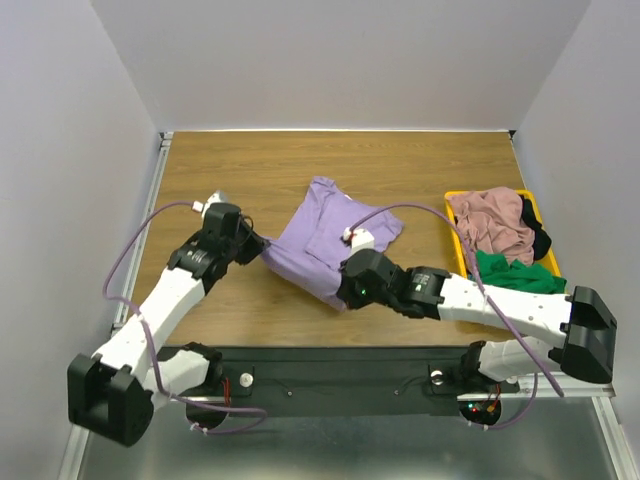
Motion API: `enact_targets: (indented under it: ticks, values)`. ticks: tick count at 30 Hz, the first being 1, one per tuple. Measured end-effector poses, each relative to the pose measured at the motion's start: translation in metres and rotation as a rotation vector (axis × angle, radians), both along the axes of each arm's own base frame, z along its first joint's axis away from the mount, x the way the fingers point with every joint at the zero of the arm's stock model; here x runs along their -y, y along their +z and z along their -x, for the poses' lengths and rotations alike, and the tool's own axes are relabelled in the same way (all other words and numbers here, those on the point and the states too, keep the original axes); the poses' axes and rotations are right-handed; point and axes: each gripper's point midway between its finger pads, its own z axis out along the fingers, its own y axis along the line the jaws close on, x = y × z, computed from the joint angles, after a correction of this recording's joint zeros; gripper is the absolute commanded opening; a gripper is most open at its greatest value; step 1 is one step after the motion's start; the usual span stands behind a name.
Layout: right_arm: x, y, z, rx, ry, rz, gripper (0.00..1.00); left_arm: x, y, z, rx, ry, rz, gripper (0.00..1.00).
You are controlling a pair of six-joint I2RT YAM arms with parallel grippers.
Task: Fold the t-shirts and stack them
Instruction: Fold the tshirt
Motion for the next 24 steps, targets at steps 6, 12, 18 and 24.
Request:
enact_targets:
  ticks: [6,12,18,24]
  values:
    - [0.052,0.006,-0.074,0.030,-0.249,0.019,0.00,0.024,0.027,-0.046,0.051,-0.037,0.020,0.00]
    - [0.090,0.036,-0.126,0.081,-0.392,-0.022,0.00,0.055,0.055,-0.095,0.120,-0.105,0.049,0.00]
    - [0.116,0.046,-0.155,0.093,-0.462,-0.026,0.00,0.087,0.058,-0.138,0.132,-0.177,0.058,0.00]
    - [0.135,0.022,-0.186,0.032,-0.513,0.028,0.00,0.113,0.036,-0.179,0.104,-0.228,0.045,0.00]
